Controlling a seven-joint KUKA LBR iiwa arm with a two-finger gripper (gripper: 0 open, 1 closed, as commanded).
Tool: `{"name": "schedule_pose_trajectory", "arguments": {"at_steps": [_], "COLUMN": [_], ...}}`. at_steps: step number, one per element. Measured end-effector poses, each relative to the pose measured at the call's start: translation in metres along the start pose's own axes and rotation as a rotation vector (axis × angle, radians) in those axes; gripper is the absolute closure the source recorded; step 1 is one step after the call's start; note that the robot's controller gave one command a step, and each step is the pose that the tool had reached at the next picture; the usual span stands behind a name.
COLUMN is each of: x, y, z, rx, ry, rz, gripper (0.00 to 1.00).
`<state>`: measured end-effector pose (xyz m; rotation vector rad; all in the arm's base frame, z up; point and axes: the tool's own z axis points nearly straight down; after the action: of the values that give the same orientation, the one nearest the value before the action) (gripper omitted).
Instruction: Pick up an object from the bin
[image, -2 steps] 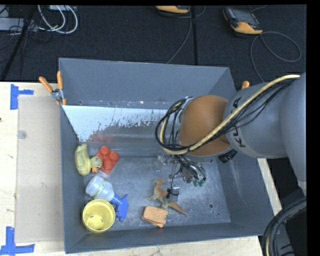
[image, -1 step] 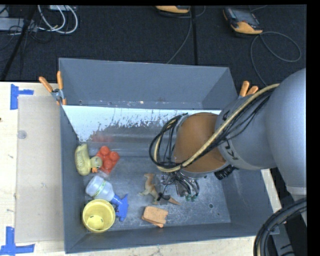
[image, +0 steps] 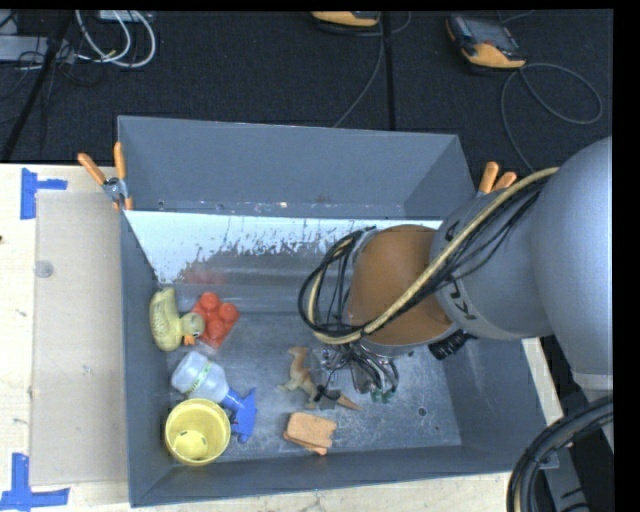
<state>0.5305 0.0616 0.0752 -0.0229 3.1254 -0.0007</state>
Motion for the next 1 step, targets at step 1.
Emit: {"name": "schedule_pose_trajectory", "arguments": {"at_steps": [1], "x": [0.0022], "y": [0.0025], "z": [-0.0308], "rx": [0.0], "ry": [0.008], "rz": [-0.022], "gripper": [1.0]}}
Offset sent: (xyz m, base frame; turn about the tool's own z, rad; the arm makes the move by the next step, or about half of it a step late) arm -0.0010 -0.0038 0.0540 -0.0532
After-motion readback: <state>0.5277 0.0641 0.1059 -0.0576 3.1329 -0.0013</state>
